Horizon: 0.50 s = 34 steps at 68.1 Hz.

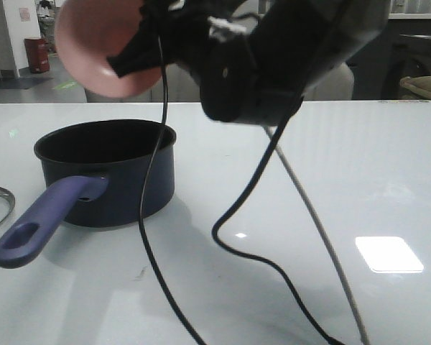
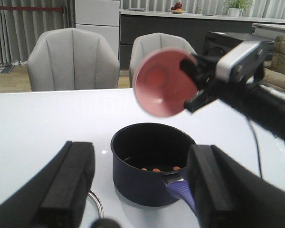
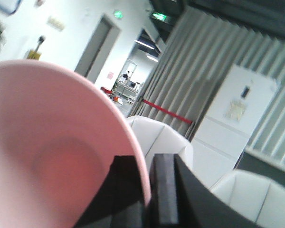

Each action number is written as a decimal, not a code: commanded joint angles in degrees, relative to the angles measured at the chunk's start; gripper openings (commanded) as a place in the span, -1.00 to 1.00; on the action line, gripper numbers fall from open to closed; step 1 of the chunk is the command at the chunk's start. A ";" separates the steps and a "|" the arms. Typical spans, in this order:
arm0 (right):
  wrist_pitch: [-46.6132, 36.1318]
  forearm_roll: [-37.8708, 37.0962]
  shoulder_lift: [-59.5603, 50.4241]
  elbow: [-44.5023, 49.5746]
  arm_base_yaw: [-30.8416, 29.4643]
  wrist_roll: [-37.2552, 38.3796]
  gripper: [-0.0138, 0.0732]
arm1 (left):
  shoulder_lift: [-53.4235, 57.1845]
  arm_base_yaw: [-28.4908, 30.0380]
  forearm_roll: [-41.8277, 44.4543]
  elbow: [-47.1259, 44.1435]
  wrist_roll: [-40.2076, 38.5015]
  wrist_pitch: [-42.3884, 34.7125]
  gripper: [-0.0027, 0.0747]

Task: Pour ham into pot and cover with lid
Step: 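Move the empty bowl back and lower it onto the table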

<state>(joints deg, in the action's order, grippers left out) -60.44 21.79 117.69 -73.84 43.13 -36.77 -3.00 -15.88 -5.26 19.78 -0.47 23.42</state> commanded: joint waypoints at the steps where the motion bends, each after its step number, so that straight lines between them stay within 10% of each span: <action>1: 6.52 0.46 -7.79 -1.41 -0.35 4.97 -0.37 | -0.83 -0.36 -0.19 1.56 -0.08 -4.53 0.25; 34: 60.06 5.86 -25.32 -1.41 -6.00 4.06 -0.37 | -0.83 -0.36 -0.19 1.56 -0.08 -4.53 0.25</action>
<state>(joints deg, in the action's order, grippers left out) -4.06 27.56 97.42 -73.84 39.55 -32.30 -3.00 -15.88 -5.15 19.78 -0.47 23.42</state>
